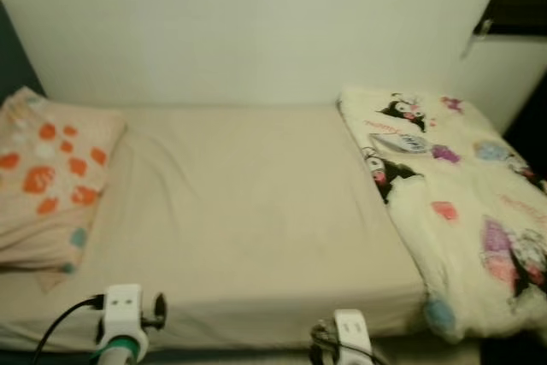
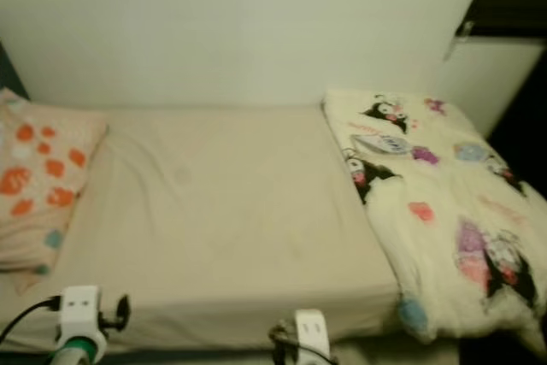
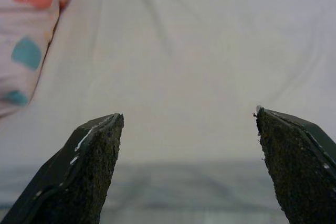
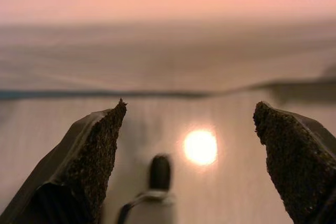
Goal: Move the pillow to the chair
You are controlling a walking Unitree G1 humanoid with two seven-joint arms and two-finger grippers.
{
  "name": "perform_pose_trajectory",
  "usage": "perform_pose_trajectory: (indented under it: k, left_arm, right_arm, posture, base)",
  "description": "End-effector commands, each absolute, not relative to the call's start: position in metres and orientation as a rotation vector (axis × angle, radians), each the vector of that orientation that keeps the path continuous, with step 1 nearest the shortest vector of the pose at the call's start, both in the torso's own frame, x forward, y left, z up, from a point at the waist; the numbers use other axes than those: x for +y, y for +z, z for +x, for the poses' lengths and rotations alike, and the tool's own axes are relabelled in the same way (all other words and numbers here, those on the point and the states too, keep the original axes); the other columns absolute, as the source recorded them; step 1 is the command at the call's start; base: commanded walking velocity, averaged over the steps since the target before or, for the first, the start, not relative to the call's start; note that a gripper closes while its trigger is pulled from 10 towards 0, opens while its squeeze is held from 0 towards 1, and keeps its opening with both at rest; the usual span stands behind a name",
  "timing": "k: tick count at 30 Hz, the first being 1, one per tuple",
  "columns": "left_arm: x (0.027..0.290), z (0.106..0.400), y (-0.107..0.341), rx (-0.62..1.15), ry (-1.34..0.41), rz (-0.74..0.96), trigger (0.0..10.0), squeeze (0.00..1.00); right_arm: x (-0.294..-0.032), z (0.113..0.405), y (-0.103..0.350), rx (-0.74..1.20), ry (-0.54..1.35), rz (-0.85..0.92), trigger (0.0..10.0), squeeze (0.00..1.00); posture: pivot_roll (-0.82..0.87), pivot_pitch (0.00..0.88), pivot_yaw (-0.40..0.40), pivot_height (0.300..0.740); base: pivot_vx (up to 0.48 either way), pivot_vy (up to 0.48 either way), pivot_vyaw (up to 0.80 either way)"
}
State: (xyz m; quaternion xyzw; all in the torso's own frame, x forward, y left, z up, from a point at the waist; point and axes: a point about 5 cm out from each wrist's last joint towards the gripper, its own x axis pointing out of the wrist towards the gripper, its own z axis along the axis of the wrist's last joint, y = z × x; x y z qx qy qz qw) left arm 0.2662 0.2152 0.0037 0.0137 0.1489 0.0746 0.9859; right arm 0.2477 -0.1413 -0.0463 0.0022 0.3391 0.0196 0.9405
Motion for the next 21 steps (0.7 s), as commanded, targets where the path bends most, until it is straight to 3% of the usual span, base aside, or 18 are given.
perform_pose_trajectory:
  k: [1, 21]
  left_arm:
    - [0.2212, 0.2578, -0.0037, 0.341, 0.164, 0.035, 10.0, 0.0]
    - [0.2114, 0.2571, -0.0065, 0.347, 0.166, 0.043, 10.0, 0.0]
  right_arm:
    - [-0.1364, 0.2435, -0.0496, 0.712, 0.043, 0.014, 10.0, 0.0]
    - [-0.1425, 0.2415, -0.0511, 0.723, 0.038, -0.006, 10.0, 0.0]
  posture:
    - [0.11, 0.007, 0.02, 0.74]
    - [0.1, 0.0, 0.015, 0.74]
  base:
    - [0.315, 0.0, 0.0]
    - [0.016, 0.0, 0.0]
